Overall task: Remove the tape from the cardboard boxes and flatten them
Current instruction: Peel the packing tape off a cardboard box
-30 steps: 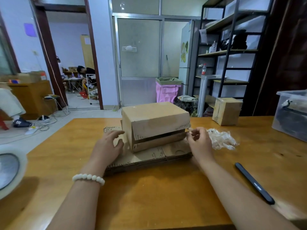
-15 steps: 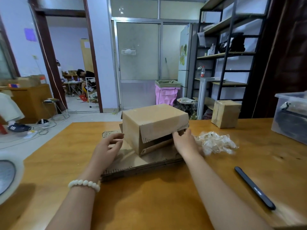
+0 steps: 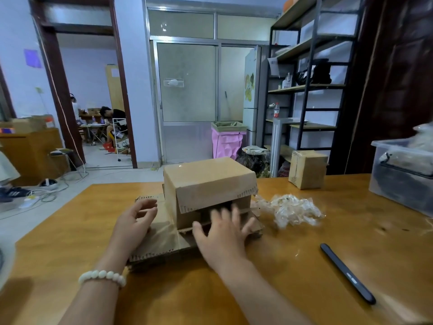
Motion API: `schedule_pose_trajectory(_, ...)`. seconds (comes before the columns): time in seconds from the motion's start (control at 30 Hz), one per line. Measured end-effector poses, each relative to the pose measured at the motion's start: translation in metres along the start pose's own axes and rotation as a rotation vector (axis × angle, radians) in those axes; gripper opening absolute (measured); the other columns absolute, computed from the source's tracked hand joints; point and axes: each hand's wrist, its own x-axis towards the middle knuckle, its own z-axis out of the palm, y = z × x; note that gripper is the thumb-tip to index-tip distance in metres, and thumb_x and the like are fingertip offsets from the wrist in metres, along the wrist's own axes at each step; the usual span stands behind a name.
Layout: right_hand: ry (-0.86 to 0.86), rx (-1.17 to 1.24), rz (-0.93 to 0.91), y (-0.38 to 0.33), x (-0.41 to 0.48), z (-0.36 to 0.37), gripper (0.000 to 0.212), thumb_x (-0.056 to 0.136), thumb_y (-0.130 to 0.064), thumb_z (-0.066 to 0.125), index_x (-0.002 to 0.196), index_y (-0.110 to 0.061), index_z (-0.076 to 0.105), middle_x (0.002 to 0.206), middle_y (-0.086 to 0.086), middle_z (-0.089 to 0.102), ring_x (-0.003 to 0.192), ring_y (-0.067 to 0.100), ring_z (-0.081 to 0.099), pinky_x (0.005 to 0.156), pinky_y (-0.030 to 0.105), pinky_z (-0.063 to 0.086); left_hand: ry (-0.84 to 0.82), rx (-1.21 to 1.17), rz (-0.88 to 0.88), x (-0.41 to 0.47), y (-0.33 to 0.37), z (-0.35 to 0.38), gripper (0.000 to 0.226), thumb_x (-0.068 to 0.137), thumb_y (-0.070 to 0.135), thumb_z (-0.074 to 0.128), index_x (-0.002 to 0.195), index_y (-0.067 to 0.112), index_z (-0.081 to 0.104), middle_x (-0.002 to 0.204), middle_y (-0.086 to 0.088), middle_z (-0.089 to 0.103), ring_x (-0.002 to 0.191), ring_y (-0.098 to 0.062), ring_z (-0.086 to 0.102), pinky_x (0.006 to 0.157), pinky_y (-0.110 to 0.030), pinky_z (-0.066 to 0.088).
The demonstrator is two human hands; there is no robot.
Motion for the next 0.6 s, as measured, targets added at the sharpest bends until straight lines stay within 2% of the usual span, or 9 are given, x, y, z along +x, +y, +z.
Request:
schedule_pose_trajectory(0.03,-0.013,0.006,-0.067,-0.003,-0.001,0.004,0.06,0.096,-0.059,0.027,0.141,-0.021,0.038,0.15,0.001,0.033,0.145,0.022,0.01,0.112,0.056,-0.01,-0.001,0.003,0.003,0.0,0.0,0.0,0.022,0.096,0.014,0.058,0.102,0.036,0.061,0.109,0.007,0.065,0.103,-0.014,0.061,0.071,-0.029,0.053)
schedule_pose_trajectory(0.1,-0.048,0.007,-0.151,-0.005,0.0,0.008,0.058,0.095,-0.061,0.028,0.137,-0.024,0.044,0.143,-0.004,0.043,0.14,0.019,0.024,0.114,0.055,0.003,0.002,0.0,0.008,0.0,0.0,0.002,0.023,0.096,0.014,0.058,0.101,0.035,0.061,0.108,0.005,0.066,0.103,-0.016,0.061,0.069,-0.028,0.052)
schedule_pose_trajectory(0.2,-0.088,0.036,-0.216,-0.002,0.003,0.012,0.054,0.094,-0.059,0.037,0.134,-0.026,0.05,0.138,-0.002,0.046,0.133,0.018,0.033,0.114,0.05,0.015,0.016,-0.012,-0.004,0.0,0.002,0.003,0.02,0.096,0.014,0.058,0.103,0.033,0.061,0.109,0.003,0.066,0.105,-0.018,0.061,0.069,-0.027,0.051)
schedule_pose_trajectory(0.27,-0.069,0.087,-0.242,0.001,0.003,0.012,0.049,0.092,-0.056,0.043,0.126,-0.024,0.057,0.127,-0.002,0.053,0.124,0.016,0.04,0.112,0.045,0.025,0.019,-0.005,-0.015,0.0,0.002,0.002,0.019,0.096,0.015,0.057,0.105,0.032,0.061,0.11,0.003,0.066,0.107,-0.018,0.06,0.071,-0.029,0.051)
schedule_pose_trajectory(0.37,-0.004,0.28,-0.233,0.007,0.005,0.006,0.033,0.091,-0.05,0.047,0.091,-0.02,0.061,0.092,-0.005,0.056,0.093,0.012,0.05,0.088,0.033,0.042,0.047,-0.028,-0.016,-0.001,0.005,0.003,0.018,0.097,0.016,0.056,0.109,0.029,0.061,0.109,0.005,0.065,0.107,-0.019,0.059,0.072,-0.032,0.052)
schedule_pose_trajectory(0.43,-0.018,0.448,-0.174,0.015,0.009,-0.001,0.031,0.092,-0.046,0.052,0.08,-0.018,0.058,0.081,-0.004,0.056,0.076,0.009,0.054,0.069,0.024,0.047,0.08,-0.058,-0.012,-0.004,0.01,0.004,0.019,0.099,0.017,0.053,0.115,0.026,0.059,0.109,0.004,0.062,0.107,-0.019,0.057,0.067,-0.029,0.051)
schedule_pose_trajectory(0.47,-0.025,0.5,-0.147,0.02,0.012,-0.004,0.03,0.09,-0.045,0.055,0.083,-0.017,0.058,0.082,-0.002,0.059,0.075,0.009,0.056,0.066,0.023,0.05,0.102,-0.063,-0.009,-0.005,0.011,0.005,0.021,0.1,0.019,0.051,0.12,0.023,0.058,0.111,0.004,0.061,0.108,-0.019,0.056,0.068,-0.029,0.051)
schedule_pose_trajectory(0.53,-0.037,0.56,-0.136,0.032,0.019,-0.006,0.032,0.084,-0.05,0.063,0.099,-0.022,0.056,0.098,-0.005,0.062,0.088,0.008,0.058,0.071,0.02,0.051,0.145,-0.057,-0.009,-0.007,0.014,0.004,0.03,0.102,0.024,0.048,0.129,0.018,0.056,0.117,0.003,0.059,0.113,-0.02,0.054,0.084,-0.035,0.052)
schedule_pose_trajectory(0.6,-0.048,0.563,-0.162,0.04,0.022,-0.005,0.049,0.079,-0.055,0.067,0.117,-0.031,0.048,0.115,-0.01,0.055,0.107,0.006,0.05,0.081,0.016,0.045,0.155,-0.068,-0.016,-0.009,0.015,0.003,0.034,0.102,0.028,0.046,0.134,0.018,0.053,0.123,0.003,0.057,0.119,-0.019,0.051,0.096,-0.037,0.044)
